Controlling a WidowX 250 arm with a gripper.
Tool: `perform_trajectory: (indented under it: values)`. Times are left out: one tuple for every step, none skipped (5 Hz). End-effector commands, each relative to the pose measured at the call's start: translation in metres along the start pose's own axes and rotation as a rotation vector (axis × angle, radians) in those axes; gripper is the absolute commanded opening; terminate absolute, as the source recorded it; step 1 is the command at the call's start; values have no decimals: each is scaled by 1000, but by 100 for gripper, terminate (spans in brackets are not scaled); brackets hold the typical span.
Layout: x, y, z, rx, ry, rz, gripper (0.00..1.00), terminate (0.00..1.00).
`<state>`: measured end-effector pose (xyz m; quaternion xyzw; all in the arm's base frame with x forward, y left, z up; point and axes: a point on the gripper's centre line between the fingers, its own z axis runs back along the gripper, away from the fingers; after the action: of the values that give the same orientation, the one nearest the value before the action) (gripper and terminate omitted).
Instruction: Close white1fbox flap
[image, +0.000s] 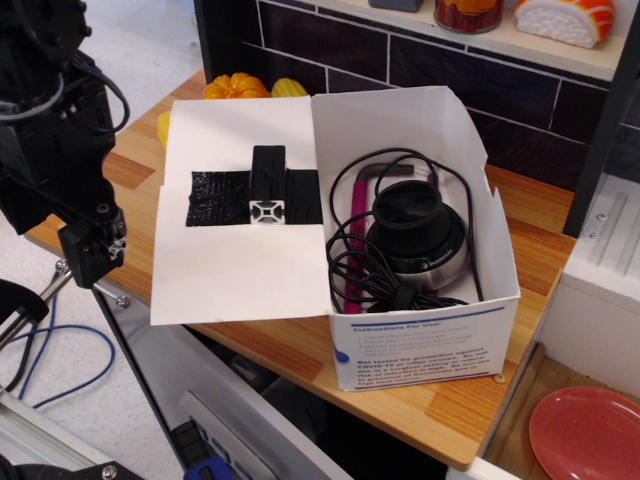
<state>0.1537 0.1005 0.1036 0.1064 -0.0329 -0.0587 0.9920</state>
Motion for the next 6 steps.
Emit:
perform_trajectory:
  values:
    - [0, 0, 0, 0, 0, 0, 100, 0]
    - [3, 3, -9, -31, -14, -8, 100, 0]
    - [3, 4, -19, -63, -46, -30, 100, 0]
    - [6, 4, -27, -84, -82, -60, 100, 0]
    - [8, 3, -30, -97, -128, -84, 100, 0]
    - [10, 0, -30, -109, -213, -113, 100, 0]
